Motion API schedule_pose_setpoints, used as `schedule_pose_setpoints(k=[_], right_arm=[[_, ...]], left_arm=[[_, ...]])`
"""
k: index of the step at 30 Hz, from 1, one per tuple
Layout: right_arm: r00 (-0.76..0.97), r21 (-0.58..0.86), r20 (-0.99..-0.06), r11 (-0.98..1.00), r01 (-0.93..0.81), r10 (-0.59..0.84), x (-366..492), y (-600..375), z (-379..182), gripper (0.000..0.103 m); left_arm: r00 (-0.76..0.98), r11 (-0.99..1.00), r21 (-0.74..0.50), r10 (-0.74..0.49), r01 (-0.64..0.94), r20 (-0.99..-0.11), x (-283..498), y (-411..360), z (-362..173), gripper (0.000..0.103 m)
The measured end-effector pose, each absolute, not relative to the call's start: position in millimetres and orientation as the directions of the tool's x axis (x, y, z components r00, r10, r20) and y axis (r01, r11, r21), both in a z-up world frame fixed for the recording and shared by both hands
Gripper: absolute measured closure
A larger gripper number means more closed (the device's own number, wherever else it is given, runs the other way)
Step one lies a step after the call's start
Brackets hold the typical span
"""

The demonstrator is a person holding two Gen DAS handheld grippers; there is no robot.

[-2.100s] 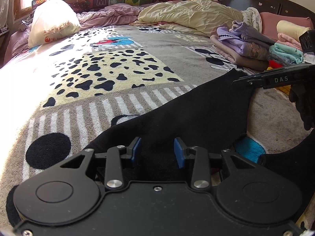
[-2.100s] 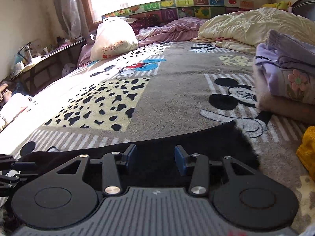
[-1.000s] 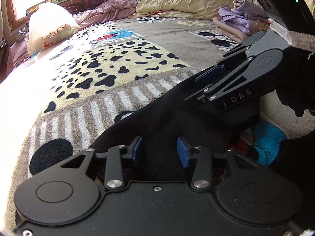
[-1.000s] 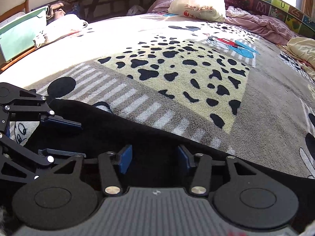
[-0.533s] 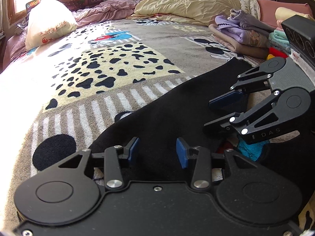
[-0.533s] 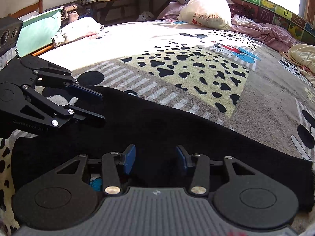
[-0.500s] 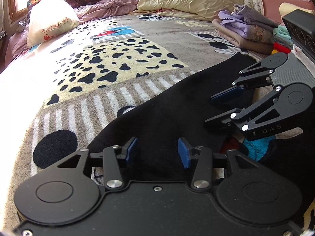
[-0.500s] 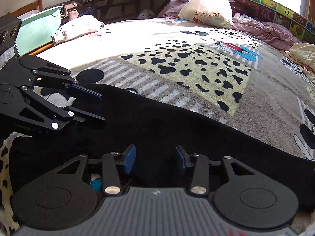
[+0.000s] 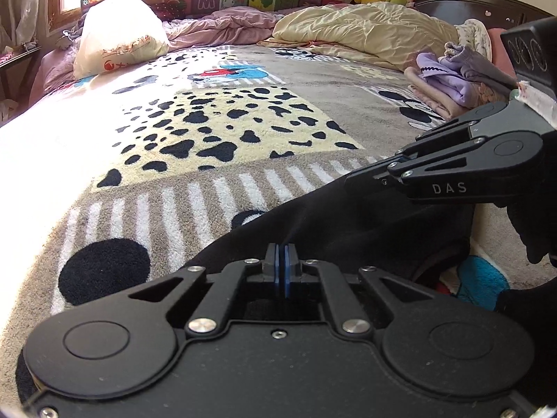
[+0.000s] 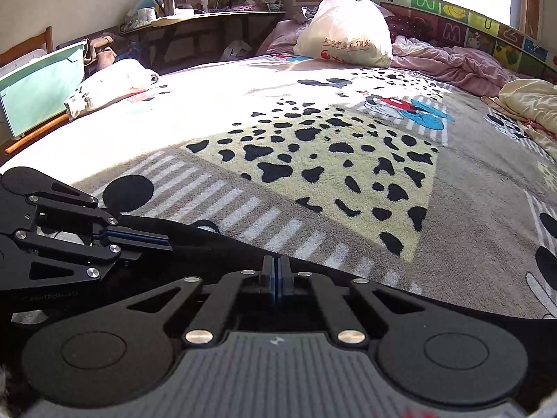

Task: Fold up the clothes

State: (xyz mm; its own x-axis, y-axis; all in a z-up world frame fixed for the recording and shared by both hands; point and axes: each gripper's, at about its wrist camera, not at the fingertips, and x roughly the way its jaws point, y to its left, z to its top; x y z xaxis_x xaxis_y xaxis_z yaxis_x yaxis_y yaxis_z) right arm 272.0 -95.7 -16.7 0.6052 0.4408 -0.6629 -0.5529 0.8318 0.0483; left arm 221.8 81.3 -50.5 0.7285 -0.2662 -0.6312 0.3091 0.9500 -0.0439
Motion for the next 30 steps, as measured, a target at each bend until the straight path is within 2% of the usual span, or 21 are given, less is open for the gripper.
schedule_pose_setpoints(k=[7, 8, 9, 11, 15, 17, 19, 20, 22, 25, 28, 30], right_arm=[[0.550, 0.080, -0.688, 0.803, -0.590, 0.473, 268.9, -95.0, -22.0, 0.092], [0.541, 0.080, -0.696, 0.800, -0.594, 0.471, 268.9, -94.3, -24.7, 0.088], [0.532, 0.079, -0.704, 0.797, -0.598, 0.469, 268.9, -93.7, -27.5, 0.082], [0.514, 0.078, -0.720, 0.791, -0.606, 0.466, 268.8, -92.3, -32.9, 0.081], [0.547, 0.112, -0.681, 0.807, -0.579, 0.487, 260.0, -107.6, -18.8, 0.080], [0.573, 0.130, -0.645, 0.811, -0.570, 0.506, 248.9, -120.0, -9.6, 0.080], [0.589, 0.152, -0.614, 0.811, -0.565, 0.526, 235.6, -133.5, -4.7, 0.080], [0.593, 0.158, -0.604, 0.809, -0.567, 0.533, 228.6, -139.2, -3.6, 0.080], [0.583, 0.143, -0.625, 0.810, -0.569, 0.520, 219.4, -143.3, -11.2, 0.080], [0.571, 0.000, -0.699, 0.799, -0.602, 0.430, 207.0, -135.0, -33.4, 0.080], [0.638, -0.028, -0.631, 0.809, -0.587, 0.441, 192.5, -137.2, -26.5, 0.080], [0.611, -0.045, -0.665, 0.792, -0.608, 0.431, 192.6, -134.9, -33.2, 0.079]], left_arm=[[0.713, 0.945, -0.020, -0.261, 0.328, -0.651, 222.1, 80.8, -47.5, 0.095], [0.707, 0.942, -0.014, -0.263, 0.337, -0.656, 221.3, 80.6, -46.0, 0.093], [0.706, 0.940, -0.003, -0.259, 0.342, -0.659, 219.6, 80.1, -44.1, 0.086], [0.716, 0.939, 0.026, -0.242, 0.342, -0.654, 215.9, 79.5, -38.7, 0.079], [0.727, 0.928, 0.010, -0.286, 0.374, -0.625, 208.3, 80.4, -25.6, 0.079], [0.715, 0.914, -0.035, -0.340, 0.405, -0.610, 206.2, 79.0, -22.1, 0.079], [0.684, 0.889, -0.065, -0.394, 0.454, -0.614, 204.1, 70.3, -24.3, 0.079], [0.656, 0.877, -0.046, -0.391, 0.478, -0.645, 203.8, 62.4, -30.5, 0.079], [0.608, 0.855, 0.012, -0.359, 0.518, -0.708, 203.3, 46.9, -45.4, 0.079], [0.621, 0.846, 0.038, -0.359, 0.532, -0.697, 197.8, 44.8, -41.5, 0.079], [0.602, 0.842, 0.021, -0.367, 0.539, -0.710, 197.8, 49.0, -43.9, 0.075], [0.607, 0.850, -0.015, -0.387, 0.526, -0.694, 199.6, 58.6, -44.1, 0.075]])
